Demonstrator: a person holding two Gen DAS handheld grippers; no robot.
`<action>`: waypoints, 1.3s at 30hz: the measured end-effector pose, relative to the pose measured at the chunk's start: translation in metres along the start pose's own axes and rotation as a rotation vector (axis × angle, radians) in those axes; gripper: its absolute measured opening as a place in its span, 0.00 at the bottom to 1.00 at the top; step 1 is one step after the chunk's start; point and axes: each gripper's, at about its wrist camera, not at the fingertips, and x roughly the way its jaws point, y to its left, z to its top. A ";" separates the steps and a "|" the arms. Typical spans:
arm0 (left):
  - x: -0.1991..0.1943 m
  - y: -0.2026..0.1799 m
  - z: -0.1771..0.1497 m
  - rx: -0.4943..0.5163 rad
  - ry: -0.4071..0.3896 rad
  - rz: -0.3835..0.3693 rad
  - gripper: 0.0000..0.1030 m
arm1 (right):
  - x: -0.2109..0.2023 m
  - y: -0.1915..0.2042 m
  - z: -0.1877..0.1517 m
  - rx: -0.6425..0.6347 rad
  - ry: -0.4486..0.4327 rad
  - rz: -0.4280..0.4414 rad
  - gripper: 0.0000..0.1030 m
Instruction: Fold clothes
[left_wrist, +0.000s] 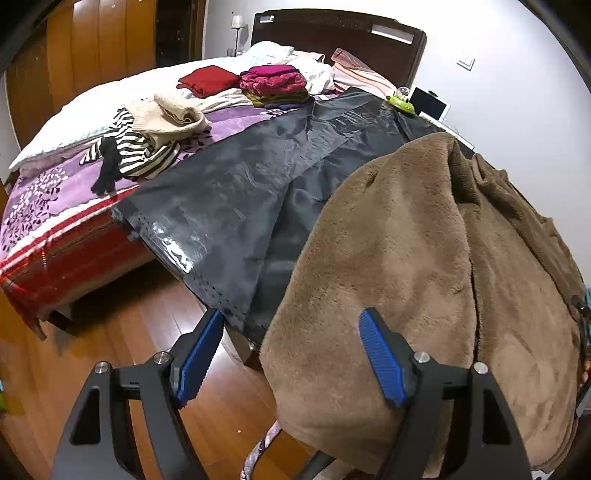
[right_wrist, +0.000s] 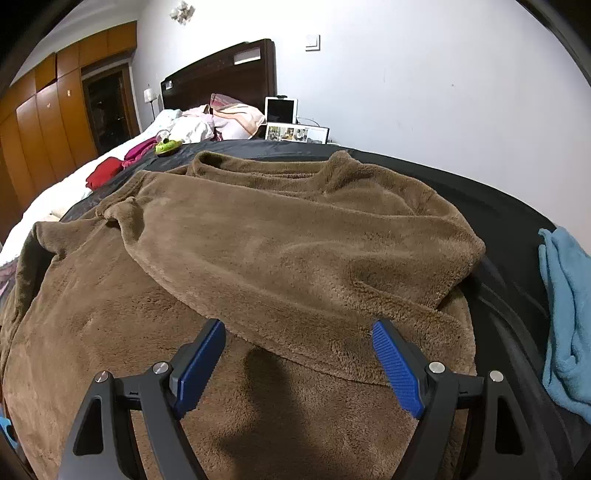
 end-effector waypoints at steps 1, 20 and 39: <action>-0.001 -0.002 -0.001 0.007 -0.008 0.007 0.77 | 0.000 0.000 0.000 0.001 0.000 0.000 0.81; -0.023 -0.021 0.028 0.069 -0.101 0.048 0.10 | -0.006 -0.008 -0.001 0.033 -0.027 -0.007 0.81; -0.076 -0.046 0.213 0.019 -0.291 0.038 0.09 | -0.012 -0.002 -0.003 0.019 -0.042 0.019 0.81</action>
